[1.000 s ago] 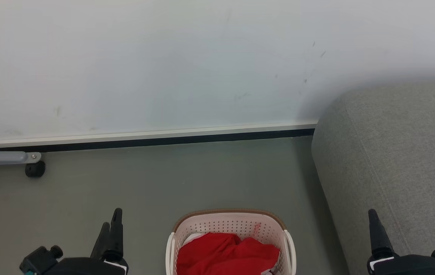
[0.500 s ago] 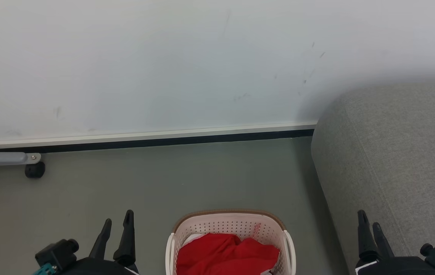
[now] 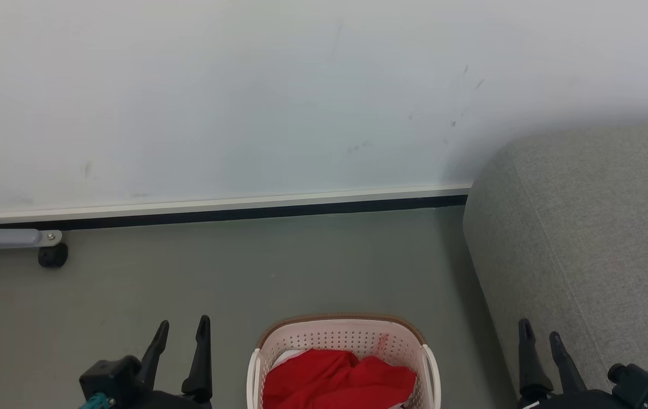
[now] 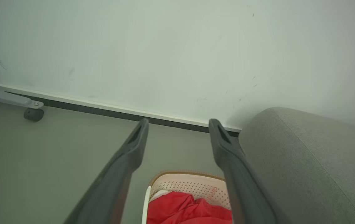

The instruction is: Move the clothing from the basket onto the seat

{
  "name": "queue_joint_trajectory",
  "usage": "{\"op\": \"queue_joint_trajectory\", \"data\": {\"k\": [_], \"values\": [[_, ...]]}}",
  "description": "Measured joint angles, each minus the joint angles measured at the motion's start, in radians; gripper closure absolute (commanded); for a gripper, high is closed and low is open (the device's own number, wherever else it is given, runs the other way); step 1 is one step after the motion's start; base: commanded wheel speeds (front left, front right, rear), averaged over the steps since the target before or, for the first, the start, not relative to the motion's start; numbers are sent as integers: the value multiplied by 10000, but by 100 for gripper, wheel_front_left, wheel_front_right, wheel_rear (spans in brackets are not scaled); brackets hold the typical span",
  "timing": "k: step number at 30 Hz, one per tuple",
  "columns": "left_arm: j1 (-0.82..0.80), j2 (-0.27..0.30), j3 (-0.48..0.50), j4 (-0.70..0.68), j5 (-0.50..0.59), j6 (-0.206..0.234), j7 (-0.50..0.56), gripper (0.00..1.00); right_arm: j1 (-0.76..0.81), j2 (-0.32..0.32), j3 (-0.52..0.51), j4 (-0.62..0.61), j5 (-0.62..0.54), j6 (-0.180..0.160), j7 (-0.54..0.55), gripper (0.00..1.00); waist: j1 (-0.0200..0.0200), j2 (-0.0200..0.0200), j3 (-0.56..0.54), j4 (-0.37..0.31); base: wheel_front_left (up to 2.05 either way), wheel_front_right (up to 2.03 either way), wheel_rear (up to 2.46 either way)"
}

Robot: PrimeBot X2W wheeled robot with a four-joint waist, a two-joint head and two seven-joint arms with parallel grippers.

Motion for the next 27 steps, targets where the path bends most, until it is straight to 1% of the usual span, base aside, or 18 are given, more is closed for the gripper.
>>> {"op": "queue_joint_trajectory", "data": {"k": [4,5,6,10,12,27], "values": [[19,38,-96,-6,608,92,-173,0,12,-36,144,-35,-491,-82,-148,0,0,0,-33,5,0,0,0],[58,42,-127,-4,941,130,-259,0,43,-50,219,-63,-780,-88,-230,0,0,0,-51,10,0,0,0],[93,44,-150,-4,1064,174,-268,0,73,-54,263,-88,-913,-159,-253,0,0,0,-60,12,0,0,0],[180,50,-278,-2,1603,257,-430,0,210,-63,422,-130,-1434,-178,-410,0,0,0,-99,19,0,0,0],[185,52,-320,0,1797,301,-518,0,210,-79,499,-155,-1632,-251,-499,0,1,0,-118,20,0,0,0],[398,81,-495,-10,3582,667,-1053,0,399,-140,951,-274,-3409,-414,-1026,0,0,0,-187,27,0,0,0]]}}
